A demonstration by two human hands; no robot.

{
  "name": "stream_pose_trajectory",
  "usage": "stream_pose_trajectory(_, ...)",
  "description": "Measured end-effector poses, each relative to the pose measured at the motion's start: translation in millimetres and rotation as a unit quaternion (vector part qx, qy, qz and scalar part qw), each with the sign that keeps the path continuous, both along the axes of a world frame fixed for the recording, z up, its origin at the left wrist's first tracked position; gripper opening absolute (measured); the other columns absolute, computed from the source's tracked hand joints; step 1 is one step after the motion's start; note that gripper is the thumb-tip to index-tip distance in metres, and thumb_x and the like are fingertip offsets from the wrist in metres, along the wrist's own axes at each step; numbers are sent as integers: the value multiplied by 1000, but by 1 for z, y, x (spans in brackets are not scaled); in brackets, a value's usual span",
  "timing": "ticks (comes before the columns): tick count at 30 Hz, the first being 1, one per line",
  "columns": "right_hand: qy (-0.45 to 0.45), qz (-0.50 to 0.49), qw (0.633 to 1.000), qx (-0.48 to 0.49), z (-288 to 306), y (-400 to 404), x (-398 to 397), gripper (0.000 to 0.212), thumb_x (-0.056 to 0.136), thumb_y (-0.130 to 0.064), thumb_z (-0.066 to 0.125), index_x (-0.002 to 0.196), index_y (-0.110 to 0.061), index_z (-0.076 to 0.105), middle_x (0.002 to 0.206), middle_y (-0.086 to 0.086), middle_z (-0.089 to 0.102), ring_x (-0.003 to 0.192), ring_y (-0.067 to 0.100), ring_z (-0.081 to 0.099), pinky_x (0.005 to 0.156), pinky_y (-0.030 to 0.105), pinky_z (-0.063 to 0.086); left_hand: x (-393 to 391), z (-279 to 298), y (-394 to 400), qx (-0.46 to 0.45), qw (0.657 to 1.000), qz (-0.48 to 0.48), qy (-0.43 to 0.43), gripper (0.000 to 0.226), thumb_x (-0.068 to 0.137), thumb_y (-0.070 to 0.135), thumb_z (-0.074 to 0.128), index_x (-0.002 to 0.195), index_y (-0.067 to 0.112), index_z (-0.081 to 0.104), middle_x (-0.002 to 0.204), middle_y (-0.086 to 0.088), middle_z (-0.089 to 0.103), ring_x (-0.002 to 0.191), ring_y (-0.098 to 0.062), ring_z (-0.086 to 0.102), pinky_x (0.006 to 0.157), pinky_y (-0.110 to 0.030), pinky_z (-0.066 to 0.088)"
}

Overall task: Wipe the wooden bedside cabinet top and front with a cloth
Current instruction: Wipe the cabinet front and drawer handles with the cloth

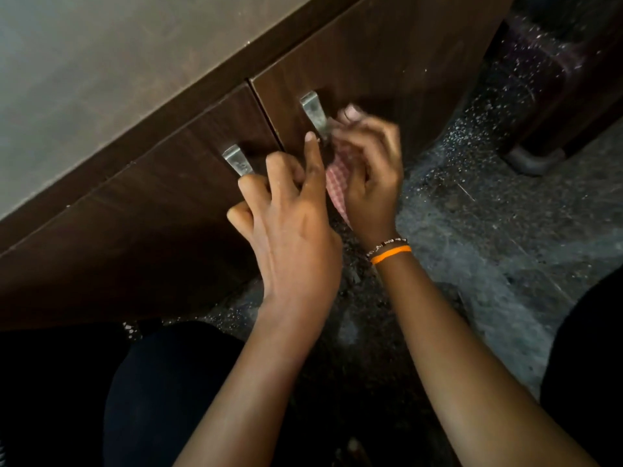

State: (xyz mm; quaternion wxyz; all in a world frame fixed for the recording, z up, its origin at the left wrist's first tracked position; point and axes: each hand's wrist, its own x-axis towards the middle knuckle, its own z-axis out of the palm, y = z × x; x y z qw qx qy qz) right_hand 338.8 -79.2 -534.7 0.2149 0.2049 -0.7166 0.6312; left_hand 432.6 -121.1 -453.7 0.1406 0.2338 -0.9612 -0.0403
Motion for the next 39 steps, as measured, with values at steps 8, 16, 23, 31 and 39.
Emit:
stream_pose_trajectory(8,84,-36,995,30,43,9,-1,32,81,14,48,100,0,70,109,0,47,99,24,55,88,39,49,9,15,-6,-4,999,18,49,61,76,-3,43,129,24,53,104,-4,52,87,-20,23,66,-26,3)
stream_pose_trajectory(16,65,-93,989,91,17,-6,22,26,93,-7,48,106,-6,70,115,21,59,102,27,50,92,27,41,13,14,-9,-10,999,20,36,56,79,-1,46,130,23,52,105,-3,53,89,-20,24,67,-25,2)
stream_pose_trajectory(23,87,-133,980,117,-20,-13,24,39,83,5,66,111,-21,59,125,6,43,104,27,44,96,23,36,11,6,-9,-11,1000,17,18,63,77,0,44,133,26,48,104,-3,50,89,-20,24,71,-32,12)
stream_pose_trajectory(31,-54,-64,995,58,-33,-12,26,35,82,6,45,106,-11,64,120,10,55,105,29,53,94,31,46,7,6,-1,-18,1000,2,7,66,79,11,23,141,32,34,103,-5,48,88,-22,28,69,-29,6)
stream_pose_trajectory(39,-85,-71,987,-120,15,-18,16,31,79,23,51,105,11,61,108,22,43,106,24,52,95,23,47,1,7,1,-44,998,-6,-42,65,85,7,33,143,35,26,105,-11,47,90,-32,41,68,-37,18)
